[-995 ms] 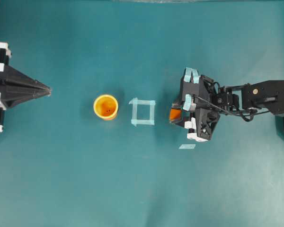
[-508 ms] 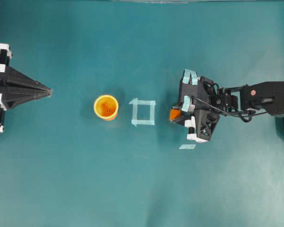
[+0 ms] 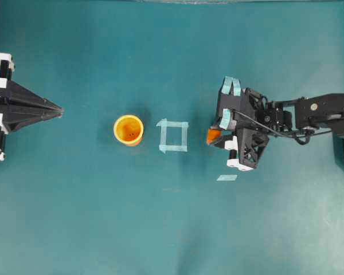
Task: Move the block backward with right arm.
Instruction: 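Close the right gripper on the orange cube and lift it, then carry the held cube backward, away from the table front, with the right gripper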
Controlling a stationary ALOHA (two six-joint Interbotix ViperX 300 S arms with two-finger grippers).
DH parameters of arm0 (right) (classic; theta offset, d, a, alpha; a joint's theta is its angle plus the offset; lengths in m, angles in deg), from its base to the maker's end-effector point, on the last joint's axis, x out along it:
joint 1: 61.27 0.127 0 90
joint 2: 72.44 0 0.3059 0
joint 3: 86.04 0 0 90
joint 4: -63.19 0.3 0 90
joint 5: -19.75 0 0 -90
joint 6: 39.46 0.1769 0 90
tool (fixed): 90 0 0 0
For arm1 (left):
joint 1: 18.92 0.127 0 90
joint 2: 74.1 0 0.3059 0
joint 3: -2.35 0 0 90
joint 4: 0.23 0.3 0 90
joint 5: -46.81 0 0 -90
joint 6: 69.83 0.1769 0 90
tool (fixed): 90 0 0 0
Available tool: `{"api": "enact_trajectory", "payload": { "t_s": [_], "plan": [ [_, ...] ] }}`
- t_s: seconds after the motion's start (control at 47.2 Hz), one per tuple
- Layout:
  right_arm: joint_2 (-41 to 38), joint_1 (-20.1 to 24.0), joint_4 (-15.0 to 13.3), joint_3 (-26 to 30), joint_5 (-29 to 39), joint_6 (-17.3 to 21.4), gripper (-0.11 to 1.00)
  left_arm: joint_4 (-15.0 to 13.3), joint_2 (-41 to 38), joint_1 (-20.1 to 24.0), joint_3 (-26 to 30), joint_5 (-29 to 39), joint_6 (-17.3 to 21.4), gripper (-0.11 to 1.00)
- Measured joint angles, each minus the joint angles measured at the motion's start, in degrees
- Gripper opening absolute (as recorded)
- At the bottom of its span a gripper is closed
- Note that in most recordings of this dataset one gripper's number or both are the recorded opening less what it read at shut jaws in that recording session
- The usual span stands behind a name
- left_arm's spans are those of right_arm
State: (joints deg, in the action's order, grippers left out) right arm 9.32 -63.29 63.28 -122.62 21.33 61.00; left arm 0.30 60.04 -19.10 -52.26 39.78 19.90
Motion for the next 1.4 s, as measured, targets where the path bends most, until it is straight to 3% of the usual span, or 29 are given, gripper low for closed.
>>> {"api": "enact_trajectory", "payload": {
  "t_s": [0.445, 0.868, 1.397],
  "plan": [
    [6.24, -1.58, -0.79, 6.5, 12.57, 0.0, 0.41, 0.0, 0.0, 0.0, 0.0, 0.0, 0.0, 0.0],
    [6.59, -10.99, -3.34, 12.13, 18.72, -0.62, 0.41, -0.09, 0.0, 0.09, 0.0, 0.0, 0.0, 0.0],
    [5.62, -24.96, -5.71, 15.91, 19.07, -0.88, 0.41, -0.09, 0.0, 0.0, -0.09, 0.0, 0.0, 0.0]
  ]
}}
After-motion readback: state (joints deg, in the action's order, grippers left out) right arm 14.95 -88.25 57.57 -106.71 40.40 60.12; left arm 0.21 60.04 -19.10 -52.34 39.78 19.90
